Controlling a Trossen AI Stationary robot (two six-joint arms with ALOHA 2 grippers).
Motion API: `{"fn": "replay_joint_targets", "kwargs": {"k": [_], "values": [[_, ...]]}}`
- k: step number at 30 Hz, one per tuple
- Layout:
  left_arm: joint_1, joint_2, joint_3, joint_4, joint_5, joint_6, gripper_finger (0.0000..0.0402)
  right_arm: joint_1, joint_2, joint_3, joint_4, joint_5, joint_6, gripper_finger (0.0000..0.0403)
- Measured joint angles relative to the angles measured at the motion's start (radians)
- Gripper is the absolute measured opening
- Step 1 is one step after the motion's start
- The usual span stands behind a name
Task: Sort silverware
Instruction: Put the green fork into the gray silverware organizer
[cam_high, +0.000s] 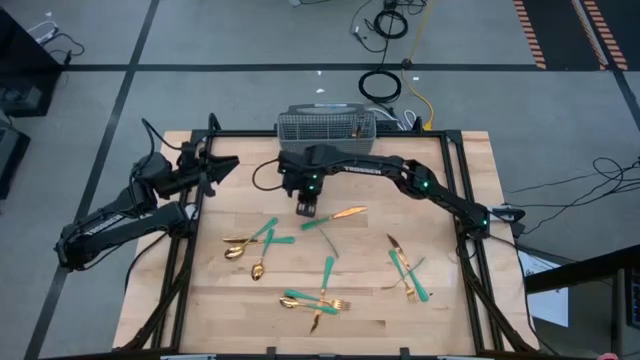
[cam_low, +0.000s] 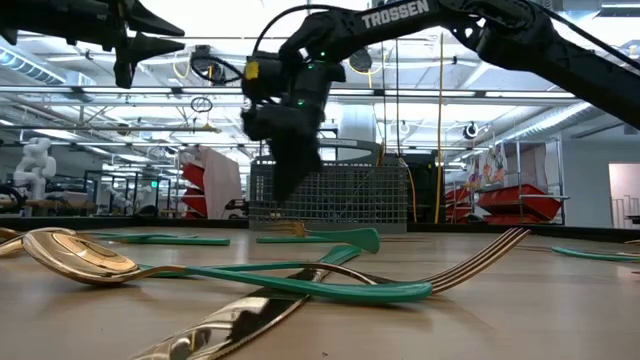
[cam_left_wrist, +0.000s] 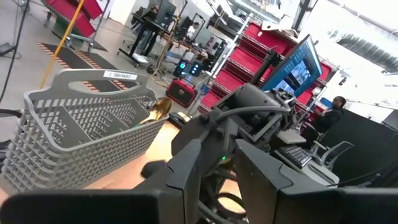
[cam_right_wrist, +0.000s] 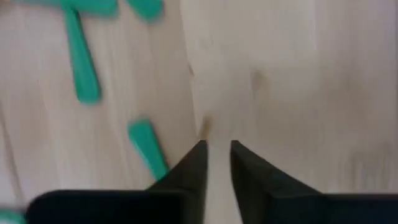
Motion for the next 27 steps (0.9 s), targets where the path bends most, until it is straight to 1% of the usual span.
{"fn": "replay_joint_targets", "kwargs": {"k": [3, 5, 8, 11, 15, 18, 20, 22, 25, 26, 27], "values": [[0.0, 0.0, 0.0, 0.0, -0.012, 0.001, 0.0102, 0.0, 0.002, 0.0, -0.035, 0.034, -0.005, 0.0132], [0.0, 0.0, 0.0, 0.0, -0.019, 0.01, 0.0102, 0.009, 0.004, 0.0, -0.012, 0.055, -0.009, 0.0168], [0.0, 0.0, 0.0, -0.002, -0.021, 0.018, 0.0102, 0.026, 0.008, -0.012, 0.05, 0.077, -0.003, 0.0205], [0.0, 0.0, 0.0, -0.003, -0.021, 0.018, 0.0102, 0.039, 0.013, -0.036, 0.075, 0.107, 0.006, 0.0221], [0.0, 0.0, 0.0, -0.021, -0.021, 0.018, 0.0102, 0.046, 0.013, -0.088, 0.098, 0.125, 0.002, 0.0221], [0.0, 0.0, 0.0, -0.025, -0.021, 0.018, 0.0102, 0.046, 0.013, -0.127, 0.102, 0.166, 0.017, 0.0205], [0.0, 0.0, 0.0, -0.025, -0.021, 0.018, 0.0102, 0.046, 0.013, -0.149, 0.102, 0.206, 0.017, 0.0177], [0.0, 0.0, 0.0, -0.025, -0.022, 0.019, 0.0102, 0.046, 0.011, -0.163, 0.108, 0.215, 0.01, 0.0129], [0.0, 0.0, 0.0, -0.025, -0.032, 0.022, 0.0102, 0.046, 0.01, -0.17, 0.109, 0.212, 0.016, 0.0034], [0.0, 0.0, 0.0, -0.025, -0.034, 0.022, 0.0102, 0.047, 0.01, -0.169, 0.11, 0.212, 0.016, 0.0018], [0.0, 0.0, 0.0, -0.025, -0.035, 0.024, 0.0102, 0.047, 0.009, -0.164, 0.109, 0.213, 0.019, 0.0013]]}}
